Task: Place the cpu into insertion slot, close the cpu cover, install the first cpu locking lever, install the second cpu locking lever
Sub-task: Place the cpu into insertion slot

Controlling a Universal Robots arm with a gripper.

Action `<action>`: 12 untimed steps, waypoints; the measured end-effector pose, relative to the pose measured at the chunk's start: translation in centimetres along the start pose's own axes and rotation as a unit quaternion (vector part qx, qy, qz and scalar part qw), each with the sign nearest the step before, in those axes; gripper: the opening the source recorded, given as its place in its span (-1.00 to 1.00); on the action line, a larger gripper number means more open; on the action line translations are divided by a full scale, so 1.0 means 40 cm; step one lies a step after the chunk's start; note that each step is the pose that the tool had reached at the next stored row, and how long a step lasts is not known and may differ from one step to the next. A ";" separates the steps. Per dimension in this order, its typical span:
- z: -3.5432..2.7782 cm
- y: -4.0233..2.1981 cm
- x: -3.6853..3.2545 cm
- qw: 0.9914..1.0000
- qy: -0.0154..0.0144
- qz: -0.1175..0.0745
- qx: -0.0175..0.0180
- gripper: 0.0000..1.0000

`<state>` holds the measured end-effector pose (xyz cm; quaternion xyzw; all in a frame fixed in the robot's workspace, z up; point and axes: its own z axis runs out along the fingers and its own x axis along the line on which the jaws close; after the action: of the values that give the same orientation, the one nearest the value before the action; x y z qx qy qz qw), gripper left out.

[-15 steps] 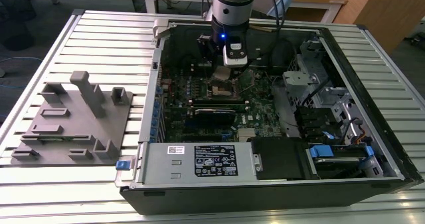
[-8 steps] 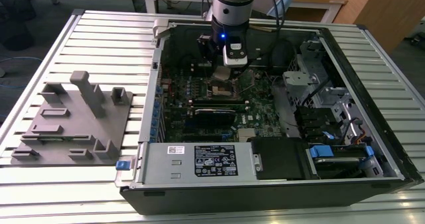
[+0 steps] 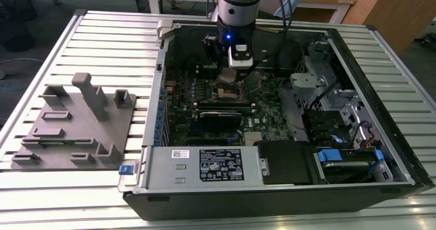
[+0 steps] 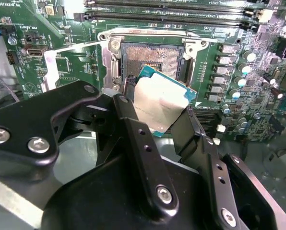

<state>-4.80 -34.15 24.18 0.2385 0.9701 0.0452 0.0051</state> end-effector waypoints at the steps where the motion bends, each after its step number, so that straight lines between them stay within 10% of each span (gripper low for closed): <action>1: 0.000 0.000 0.000 1.000 0.000 0.004 0.000 0.08; 12: 0.000 0.000 0.000 1.000 -0.001 0.014 0.000 0.08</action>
<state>-4.80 -34.15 24.18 0.2523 0.9666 0.0452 0.0057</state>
